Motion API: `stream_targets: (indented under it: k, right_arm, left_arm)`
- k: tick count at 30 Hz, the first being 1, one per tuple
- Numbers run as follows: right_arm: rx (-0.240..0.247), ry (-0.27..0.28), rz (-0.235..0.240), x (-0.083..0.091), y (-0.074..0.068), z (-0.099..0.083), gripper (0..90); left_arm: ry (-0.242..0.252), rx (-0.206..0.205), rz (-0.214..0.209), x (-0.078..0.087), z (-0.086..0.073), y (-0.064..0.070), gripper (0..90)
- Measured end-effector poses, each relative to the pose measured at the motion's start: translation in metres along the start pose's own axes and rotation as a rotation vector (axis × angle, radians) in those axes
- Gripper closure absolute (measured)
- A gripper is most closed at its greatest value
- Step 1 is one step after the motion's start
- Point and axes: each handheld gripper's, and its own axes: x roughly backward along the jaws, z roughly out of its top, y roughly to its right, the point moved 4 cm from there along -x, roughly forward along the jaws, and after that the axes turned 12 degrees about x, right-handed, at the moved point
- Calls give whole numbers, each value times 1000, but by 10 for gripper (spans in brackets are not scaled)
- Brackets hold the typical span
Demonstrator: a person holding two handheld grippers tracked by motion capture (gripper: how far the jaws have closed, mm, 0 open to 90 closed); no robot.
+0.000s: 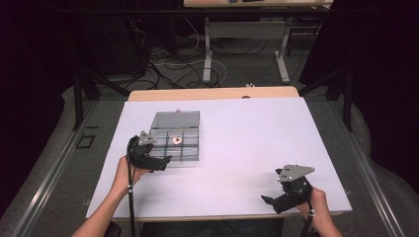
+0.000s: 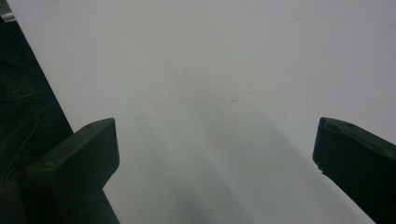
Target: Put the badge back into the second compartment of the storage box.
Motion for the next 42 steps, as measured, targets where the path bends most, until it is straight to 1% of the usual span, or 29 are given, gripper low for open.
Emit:
stream_targets:
  k: [1, 2, 3, 4, 5, 6, 8, 10, 11, 12, 13, 15, 16, 17, 18, 19, 22, 24, 25, 27, 28, 29, 30, 31, 34, 35, 37, 40, 42]
  right_arm:
    - [0, 0, 0, 0, 0, 0, 0]
    - [1, -4, -11, 0, 0, 0, 0]
    - [0, -4, -21, 0, 0, 0, 0]
    - [4, 4, 1, 0, 0, 0, 0]
    - [7, -14, 7, 1, 0, 0, 0]
    - [7, -7, 5, 0, 0, 0, 0]
    - [0, -2, -9, 0, 0, 0, 0]
    - [1, -3, -6, 0, 0, 0, 0]
    - [0, -5, -17, 0, 0, 0, 0]
    - [0, -5, -9, 1, 0, 0, 0]
    - [0, -4, -13, 0, 0, 0, 0]
    - [-1, -4, -13, 0, 0, 0, 0]
    - [1, -2, -10, 0, 0, 0, 0]
    - [5, -12, 4, 0, 0, 0, 0]
    - [3, -12, 6, 0, 0, 0, 0]
    - [2, -7, -17, 0, 0, 0, 0]
    - [3, -6, 0, 0, 0, 0, 0]
    - [4, -4, -4, 0, 0, 0, 0]
    - [4, -5, -1, 0, 0, 0, 0]
    - [6, -11, 6, 0, 0, 0, 0]
    - [5, -11, 5, 0, 0, 0, 0]
    - [1, 7, -5, -1, 0, 0, 0]
    - [4, -11, 5, 0, 0, 0, 0]
    - [2, -11, 3, 0, 0, 0, 0]
    - [2, -11, 3, 0, 0, 0, 0]
    - [2, -11, 3, 0, 0, 0, 0]
    - [2, -12, 3, 0, 0, 0, 0]
    - [2, -14, 4, 0, 0, 0, 0]
    - [-1, -8, 0, -1, 0, 0, 0]
  left_arm:
    - [13, 4, -1, 0, -2, 1, 43]
    - [1, -5, -6, 3, -3, 2, 38]
    - [-4, -2, -5, 4, -5, 3, 32]
    - [4, -2, -8, 5, -6, 3, 30]
    - [1, -9, -7, 7, -8, 3, 25]
    - [-5, -10, -11, 9, -10, 4, 22]
    - [12, -4, -12, 10, -13, 5, 15]
    - [-2, -11, -19, 13, -16, 6, 8]
    - [2, -10, -20, 14, -18, 6, 6]
    - [-9, -16, -20, 16, -20, 7, 6]
    - [3, -19, -22, 16, -21, 7, 6]
    - [-7, -12, -27, 19, -25, 8, 6]
    - [-9, -19, -30, 20, -26, 8, 5]
    - [-3, -9, -35, 20, -28, 9, 5]
    - [0, -13, -32, 21, -29, 9, 5]
    - [-8, -21, -38, 23, -31, 9, 5]
    - [3, -21, -39, 25, -35, 10, 5]
    - [-12, -30, -41, 28, -38, 10, 5]
    - [-2, -26, -44, 29, -40, 11, 5]
    - [-9, -27, -47, 30, -43, 11, 5]
    - [4, -22, -48, 30, -44, 12, 5]
    - [-4, -29, -52, 32, -45, 12, 4]
    - [-4, -33, -51, 33, -46, 12, 4]
    - [9, -28, -50, 33, -47, 13, 5]
    - [15, -37, -59, 36, -50, 15, 4]
    - [4, -50, -61, 38, -51, 15, 4]
    - [18, -44, -67, 38, -53, 18, 4]
    - [18, -63, -73, 41, -56, 20, 4]
    - [29, -63, -80, 41, -59, 22, 4]
